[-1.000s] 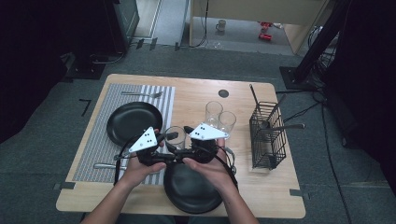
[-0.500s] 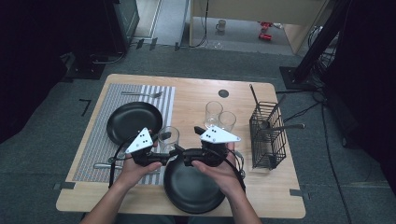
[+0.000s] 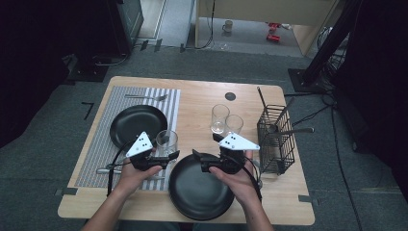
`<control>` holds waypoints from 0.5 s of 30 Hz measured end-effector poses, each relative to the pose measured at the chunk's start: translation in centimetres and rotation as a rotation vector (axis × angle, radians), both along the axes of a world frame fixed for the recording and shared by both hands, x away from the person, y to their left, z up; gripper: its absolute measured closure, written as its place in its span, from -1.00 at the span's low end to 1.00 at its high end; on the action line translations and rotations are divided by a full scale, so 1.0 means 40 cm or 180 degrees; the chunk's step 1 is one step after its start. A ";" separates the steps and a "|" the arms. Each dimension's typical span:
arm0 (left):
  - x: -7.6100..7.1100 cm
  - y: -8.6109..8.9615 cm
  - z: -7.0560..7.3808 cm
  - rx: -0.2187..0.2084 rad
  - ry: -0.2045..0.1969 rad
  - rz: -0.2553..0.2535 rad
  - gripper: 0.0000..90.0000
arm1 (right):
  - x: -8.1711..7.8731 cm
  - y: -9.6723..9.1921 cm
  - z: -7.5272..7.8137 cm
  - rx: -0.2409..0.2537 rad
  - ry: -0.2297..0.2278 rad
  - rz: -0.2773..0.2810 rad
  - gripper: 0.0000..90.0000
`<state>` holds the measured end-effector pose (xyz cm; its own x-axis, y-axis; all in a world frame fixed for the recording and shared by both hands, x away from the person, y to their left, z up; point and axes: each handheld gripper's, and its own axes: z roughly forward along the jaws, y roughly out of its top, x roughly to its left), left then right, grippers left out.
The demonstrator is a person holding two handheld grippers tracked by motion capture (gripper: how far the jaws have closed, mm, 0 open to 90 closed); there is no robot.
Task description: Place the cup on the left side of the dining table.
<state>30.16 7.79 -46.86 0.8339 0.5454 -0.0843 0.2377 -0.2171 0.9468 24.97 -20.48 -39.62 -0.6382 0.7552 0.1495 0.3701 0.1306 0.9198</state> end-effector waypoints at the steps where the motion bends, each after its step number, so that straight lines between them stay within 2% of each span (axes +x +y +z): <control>1: 0.000 0.002 -0.001 0.0011 0.0004 0.0000 -0.31 | -0.003 -0.006 -0.002 0.0002 0.0018 -0.0017 -0.71; 9: 0.007 0.018 -0.015 0.0119 0.0081 0.0129 -0.31 | -0.017 -0.043 -0.021 -0.0023 0.0052 -0.0132 -0.71; 12: 0.009 0.024 -0.020 0.0154 0.0108 0.0193 -0.31 | -0.024 -0.060 -0.035 -0.0096 0.0065 -0.0217 -0.71; 15: 0.010 0.029 -0.025 0.0239 0.0125 0.0266 -0.31 | -0.031 -0.072 -0.047 -0.0115 0.0087 -0.0264 -0.71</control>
